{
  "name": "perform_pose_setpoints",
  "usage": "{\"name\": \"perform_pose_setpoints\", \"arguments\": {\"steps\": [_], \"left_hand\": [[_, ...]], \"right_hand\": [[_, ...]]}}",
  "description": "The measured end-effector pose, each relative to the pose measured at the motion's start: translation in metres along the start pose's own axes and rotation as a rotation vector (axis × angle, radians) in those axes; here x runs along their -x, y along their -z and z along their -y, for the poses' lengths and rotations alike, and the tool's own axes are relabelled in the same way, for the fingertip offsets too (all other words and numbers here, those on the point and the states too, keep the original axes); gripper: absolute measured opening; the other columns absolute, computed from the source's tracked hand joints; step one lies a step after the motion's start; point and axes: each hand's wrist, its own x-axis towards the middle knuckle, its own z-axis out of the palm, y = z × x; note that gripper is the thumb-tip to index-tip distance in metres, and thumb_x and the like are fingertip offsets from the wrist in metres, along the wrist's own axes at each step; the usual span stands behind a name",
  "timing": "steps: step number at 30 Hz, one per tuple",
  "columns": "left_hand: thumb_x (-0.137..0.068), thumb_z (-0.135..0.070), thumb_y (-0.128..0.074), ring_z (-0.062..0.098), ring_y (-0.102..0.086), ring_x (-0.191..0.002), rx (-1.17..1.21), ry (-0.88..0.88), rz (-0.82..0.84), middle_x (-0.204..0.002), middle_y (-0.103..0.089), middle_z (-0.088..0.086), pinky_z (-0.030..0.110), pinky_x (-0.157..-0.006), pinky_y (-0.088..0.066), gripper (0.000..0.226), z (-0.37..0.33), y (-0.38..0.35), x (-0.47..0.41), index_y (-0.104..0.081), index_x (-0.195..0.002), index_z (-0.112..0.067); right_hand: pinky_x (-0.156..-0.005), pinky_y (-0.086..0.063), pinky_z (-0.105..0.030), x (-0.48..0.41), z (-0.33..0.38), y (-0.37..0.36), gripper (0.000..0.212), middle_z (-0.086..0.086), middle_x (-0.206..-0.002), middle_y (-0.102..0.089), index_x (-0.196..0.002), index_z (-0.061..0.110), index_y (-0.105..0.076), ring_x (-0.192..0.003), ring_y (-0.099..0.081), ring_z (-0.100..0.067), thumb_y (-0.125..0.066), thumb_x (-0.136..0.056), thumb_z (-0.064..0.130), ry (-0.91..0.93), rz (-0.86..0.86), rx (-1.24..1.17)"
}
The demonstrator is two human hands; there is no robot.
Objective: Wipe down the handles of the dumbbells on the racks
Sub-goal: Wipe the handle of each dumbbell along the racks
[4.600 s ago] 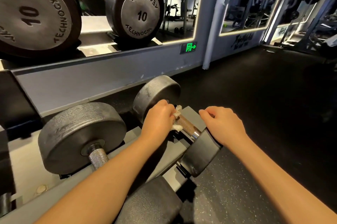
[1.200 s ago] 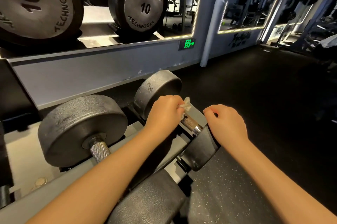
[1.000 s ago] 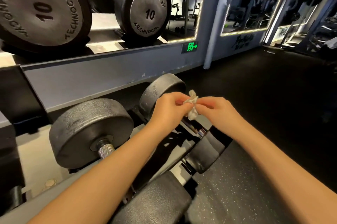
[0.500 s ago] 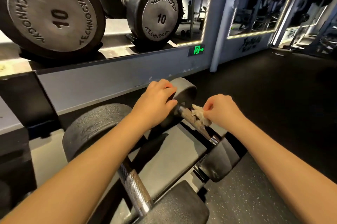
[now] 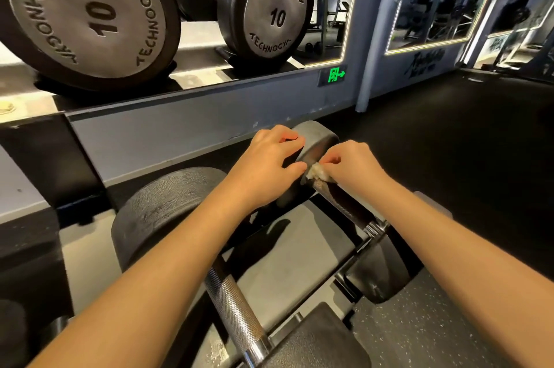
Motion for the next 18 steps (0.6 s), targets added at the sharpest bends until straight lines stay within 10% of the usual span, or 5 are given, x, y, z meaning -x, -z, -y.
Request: {"name": "perform_pose_setpoints", "arguments": {"steps": [6,18], "left_hand": [[-0.097,-0.033,-0.051,0.008,-0.021,-0.135,0.027,0.023,0.009,-0.145,-0.033,-0.012,0.028,-0.109,-0.023,0.05,-0.001,0.001,0.0,-0.038,-0.144,-0.026],[-0.096,-0.033,-0.052,0.006,-0.024,-0.132,0.082,0.028,-0.006,-0.142,-0.036,-0.013,0.025,-0.104,-0.024,0.047,0.001,-0.001,-0.002,-0.042,-0.142,-0.026]], "right_hand": [[-0.065,-0.046,-0.019,0.015,-0.015,0.019,0.003,0.001,-0.086,-0.066,-0.087,0.019,-0.07,-0.081,-0.062,-0.01,-0.069,-0.085,0.019,-0.025,0.183,0.067],[-0.083,-0.05,-0.028,-0.002,-0.003,0.005,0.022,-0.004,-0.097,-0.066,-0.104,0.016,-0.067,-0.094,-0.062,-0.016,-0.073,-0.082,0.018,-0.09,0.053,-0.089]]}}
